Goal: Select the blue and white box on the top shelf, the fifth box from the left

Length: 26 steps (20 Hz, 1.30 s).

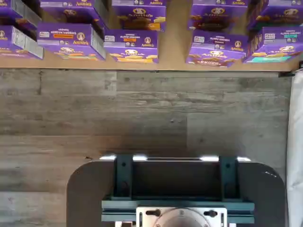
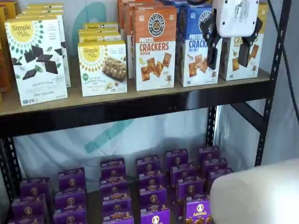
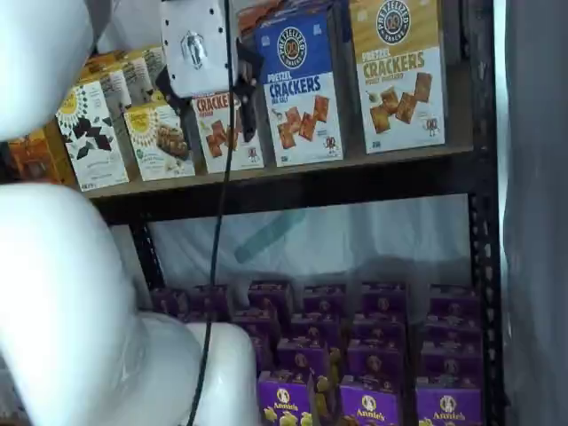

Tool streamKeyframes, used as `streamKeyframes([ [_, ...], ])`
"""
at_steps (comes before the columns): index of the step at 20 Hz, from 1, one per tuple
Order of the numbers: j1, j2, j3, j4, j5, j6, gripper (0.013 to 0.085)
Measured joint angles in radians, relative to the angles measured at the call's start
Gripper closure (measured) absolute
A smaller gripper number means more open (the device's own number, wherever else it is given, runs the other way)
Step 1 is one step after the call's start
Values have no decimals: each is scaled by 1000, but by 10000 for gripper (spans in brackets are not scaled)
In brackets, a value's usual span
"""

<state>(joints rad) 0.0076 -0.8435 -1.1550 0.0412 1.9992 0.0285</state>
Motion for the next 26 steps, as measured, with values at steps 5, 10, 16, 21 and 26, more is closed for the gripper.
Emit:
streamKeyframes([
  [5,-86,7,-2,99,16,-43,130],
  [10,-71,7,6,80,-3,-38,130],
  [16,-13,8,32,27,-69,-6,130],
  [21,18,27,43,17,-120,20,130],
  [26,51,67,31,-21,-185,41,130],
])
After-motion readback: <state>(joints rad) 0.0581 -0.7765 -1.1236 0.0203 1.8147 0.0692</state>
